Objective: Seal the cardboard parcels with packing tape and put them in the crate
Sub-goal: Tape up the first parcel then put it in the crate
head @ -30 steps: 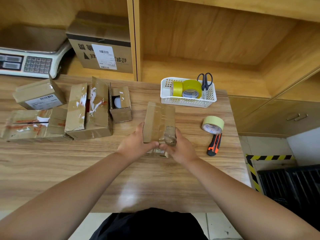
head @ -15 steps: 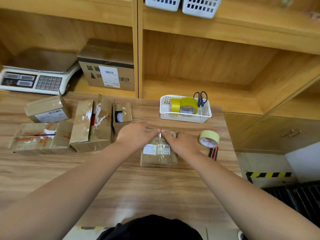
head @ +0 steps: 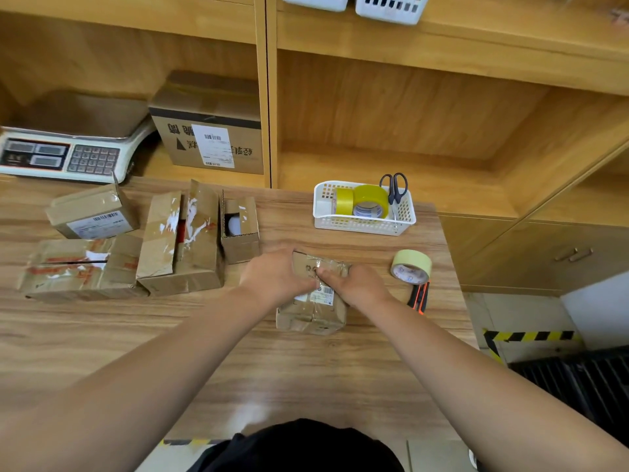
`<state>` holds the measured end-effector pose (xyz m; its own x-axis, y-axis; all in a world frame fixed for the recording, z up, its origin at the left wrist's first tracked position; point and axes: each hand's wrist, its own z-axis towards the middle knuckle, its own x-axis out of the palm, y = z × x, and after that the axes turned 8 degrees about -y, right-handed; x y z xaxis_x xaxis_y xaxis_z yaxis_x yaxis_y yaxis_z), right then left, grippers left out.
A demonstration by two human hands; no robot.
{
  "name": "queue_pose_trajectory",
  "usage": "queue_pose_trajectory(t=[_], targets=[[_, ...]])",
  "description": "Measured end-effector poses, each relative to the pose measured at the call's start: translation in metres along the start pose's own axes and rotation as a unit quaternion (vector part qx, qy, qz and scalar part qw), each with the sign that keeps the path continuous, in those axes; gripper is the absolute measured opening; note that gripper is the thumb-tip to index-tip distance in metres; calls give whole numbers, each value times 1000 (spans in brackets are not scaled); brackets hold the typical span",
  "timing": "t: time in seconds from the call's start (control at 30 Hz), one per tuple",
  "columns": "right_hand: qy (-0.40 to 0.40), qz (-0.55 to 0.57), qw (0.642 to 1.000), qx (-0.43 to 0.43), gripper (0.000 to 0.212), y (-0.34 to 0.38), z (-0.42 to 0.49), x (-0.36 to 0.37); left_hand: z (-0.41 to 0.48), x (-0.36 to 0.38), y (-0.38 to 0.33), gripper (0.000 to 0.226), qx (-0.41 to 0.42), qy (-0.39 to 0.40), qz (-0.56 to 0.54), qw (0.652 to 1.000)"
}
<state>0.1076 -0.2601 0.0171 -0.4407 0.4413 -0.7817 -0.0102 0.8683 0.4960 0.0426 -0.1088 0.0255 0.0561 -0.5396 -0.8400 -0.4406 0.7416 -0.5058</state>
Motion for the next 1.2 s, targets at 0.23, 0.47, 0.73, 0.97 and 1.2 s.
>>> queue_pose_trajectory(t=[0.23, 0.47, 0.73, 0.97, 1.2], targets=[[69, 85, 994, -8, 38, -10, 5, 4, 0, 1, 3, 111, -2, 57, 32, 998], [25, 86, 993, -78, 132, -24, 3, 1, -22, 8, 14, 130, 17, 125, -146, 981], [-49, -8, 991, -121, 53, -18, 9, 8, -26, 18, 16, 131, 70, 59, -25, 996], [-96, 3, 990, -99, 45, -12, 19, 15, -22, 20, 19, 129, 96, 40, 11, 995], [-106, 51, 990, -80, 42, -8, 19, 12, -18, 25, 33, 125, 70, 37, -77, 994]])
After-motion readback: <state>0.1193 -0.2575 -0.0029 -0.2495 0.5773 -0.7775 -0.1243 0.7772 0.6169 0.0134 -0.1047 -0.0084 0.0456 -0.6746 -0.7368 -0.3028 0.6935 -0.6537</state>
